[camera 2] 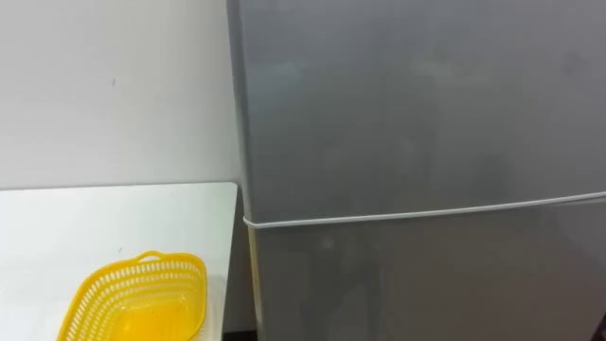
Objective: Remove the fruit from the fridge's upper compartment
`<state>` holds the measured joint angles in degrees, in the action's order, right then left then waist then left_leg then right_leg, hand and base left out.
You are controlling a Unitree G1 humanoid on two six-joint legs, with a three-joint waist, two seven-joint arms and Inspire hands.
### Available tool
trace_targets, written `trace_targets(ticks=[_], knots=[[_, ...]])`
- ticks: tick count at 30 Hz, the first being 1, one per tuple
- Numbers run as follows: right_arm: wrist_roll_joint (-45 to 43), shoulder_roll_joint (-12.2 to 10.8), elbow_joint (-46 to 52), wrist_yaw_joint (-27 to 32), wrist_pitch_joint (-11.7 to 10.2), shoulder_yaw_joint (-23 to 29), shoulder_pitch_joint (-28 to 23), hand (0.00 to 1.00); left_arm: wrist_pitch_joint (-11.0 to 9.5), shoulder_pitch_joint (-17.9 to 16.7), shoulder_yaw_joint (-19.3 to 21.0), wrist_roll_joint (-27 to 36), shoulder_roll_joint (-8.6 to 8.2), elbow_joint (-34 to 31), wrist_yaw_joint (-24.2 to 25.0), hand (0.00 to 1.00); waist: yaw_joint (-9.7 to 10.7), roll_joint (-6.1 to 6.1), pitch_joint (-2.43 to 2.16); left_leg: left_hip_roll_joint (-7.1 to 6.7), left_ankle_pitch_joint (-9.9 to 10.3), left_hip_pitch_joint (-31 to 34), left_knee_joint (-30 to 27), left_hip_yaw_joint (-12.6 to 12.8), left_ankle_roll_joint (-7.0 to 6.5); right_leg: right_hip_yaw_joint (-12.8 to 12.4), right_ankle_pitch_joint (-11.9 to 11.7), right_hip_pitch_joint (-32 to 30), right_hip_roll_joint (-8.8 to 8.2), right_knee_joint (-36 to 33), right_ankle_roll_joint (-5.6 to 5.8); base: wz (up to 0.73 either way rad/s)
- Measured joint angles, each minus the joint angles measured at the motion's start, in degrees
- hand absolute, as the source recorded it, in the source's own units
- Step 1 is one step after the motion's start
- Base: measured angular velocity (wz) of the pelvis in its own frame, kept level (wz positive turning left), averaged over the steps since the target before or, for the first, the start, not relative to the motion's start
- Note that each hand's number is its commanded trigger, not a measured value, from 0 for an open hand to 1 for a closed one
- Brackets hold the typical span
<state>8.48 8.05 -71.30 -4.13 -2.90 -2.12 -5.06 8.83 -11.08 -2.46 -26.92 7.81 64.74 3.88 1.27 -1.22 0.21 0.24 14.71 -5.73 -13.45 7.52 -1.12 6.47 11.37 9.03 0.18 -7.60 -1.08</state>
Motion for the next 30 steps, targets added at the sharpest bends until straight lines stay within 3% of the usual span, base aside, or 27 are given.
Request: trace_targets(ticks=[21,30], knots=[[0.17,0.00,-0.46,0.38,0.48,1.03,-0.04,0.00,0.04,-0.04,0.24,0.41,-0.26,0.84,1.76,0.00,0.00,-0.22,0.00,0.01,0.00,-0.34,0.00,-0.26,0.00,-0.26,0.00,0.05,-0.01,-0.02,-0.01,0.00],[0.06,0.00,-2.46,1.73,0.60,1.81,-0.04,0.00,0.43,-0.76,4.16,3.10,-0.33,1.61,-1.43,0.00,0.18,-0.29,-0.11,-0.03,0.00,-0.56,-0.04,-0.28,0.00,0.04,0.00,0.37,-0.05,-0.04,0.00,0.00]])
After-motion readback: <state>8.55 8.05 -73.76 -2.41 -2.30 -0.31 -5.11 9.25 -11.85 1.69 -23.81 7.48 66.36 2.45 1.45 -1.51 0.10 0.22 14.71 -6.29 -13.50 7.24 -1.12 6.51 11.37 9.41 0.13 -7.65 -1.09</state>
